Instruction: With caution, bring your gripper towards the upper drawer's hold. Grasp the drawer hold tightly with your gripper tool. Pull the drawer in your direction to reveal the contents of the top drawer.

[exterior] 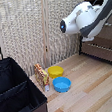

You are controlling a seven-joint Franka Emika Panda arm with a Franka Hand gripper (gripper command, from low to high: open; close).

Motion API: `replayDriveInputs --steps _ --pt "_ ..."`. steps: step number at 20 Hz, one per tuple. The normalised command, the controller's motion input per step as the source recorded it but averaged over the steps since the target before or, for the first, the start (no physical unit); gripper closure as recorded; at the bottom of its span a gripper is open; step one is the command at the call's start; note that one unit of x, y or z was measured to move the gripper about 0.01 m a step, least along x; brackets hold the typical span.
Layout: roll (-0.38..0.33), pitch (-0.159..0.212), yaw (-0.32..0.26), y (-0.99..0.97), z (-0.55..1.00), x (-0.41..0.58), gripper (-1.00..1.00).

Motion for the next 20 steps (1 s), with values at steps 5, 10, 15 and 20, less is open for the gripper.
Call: replayDriveInputs --steps 5,10,15,20 --pt "0.071 0.0 -0.021 0.87 -0.22 0.017 1.0" --pt "0.0 0.0 -0.001 0.08 0.03 0.086 -1.0" --pt "-0.02 0.0 0.002 0.0 0.16 0.037 -1.0" --pt "-0.034 0.001 0.003 0.0 0.15 0.029 -1.0"
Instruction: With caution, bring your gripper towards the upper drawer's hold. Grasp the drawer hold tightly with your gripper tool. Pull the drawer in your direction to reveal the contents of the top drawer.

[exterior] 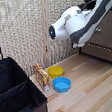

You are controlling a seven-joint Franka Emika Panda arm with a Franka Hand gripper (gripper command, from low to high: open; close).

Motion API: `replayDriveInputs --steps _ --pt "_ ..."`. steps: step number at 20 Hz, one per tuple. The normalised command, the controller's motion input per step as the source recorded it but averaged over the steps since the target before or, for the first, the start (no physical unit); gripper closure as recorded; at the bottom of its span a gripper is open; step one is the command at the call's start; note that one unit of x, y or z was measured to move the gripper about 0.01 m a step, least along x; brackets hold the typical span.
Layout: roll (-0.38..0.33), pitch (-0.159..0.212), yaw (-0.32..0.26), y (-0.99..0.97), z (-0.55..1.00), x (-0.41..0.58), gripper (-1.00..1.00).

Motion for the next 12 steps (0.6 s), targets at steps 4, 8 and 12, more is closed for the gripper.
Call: replayDriveInputs --steps 4,8,12 --pt "-0.032 0.006 0.0 0.02 0.05 0.065 -1.0" --pt "-0.052 0.019 0.003 0.42 -0.02 0.165 -1.0" --pt "-0.021 0.014 0.01 0.37 -0.03 0.085 -1.0"
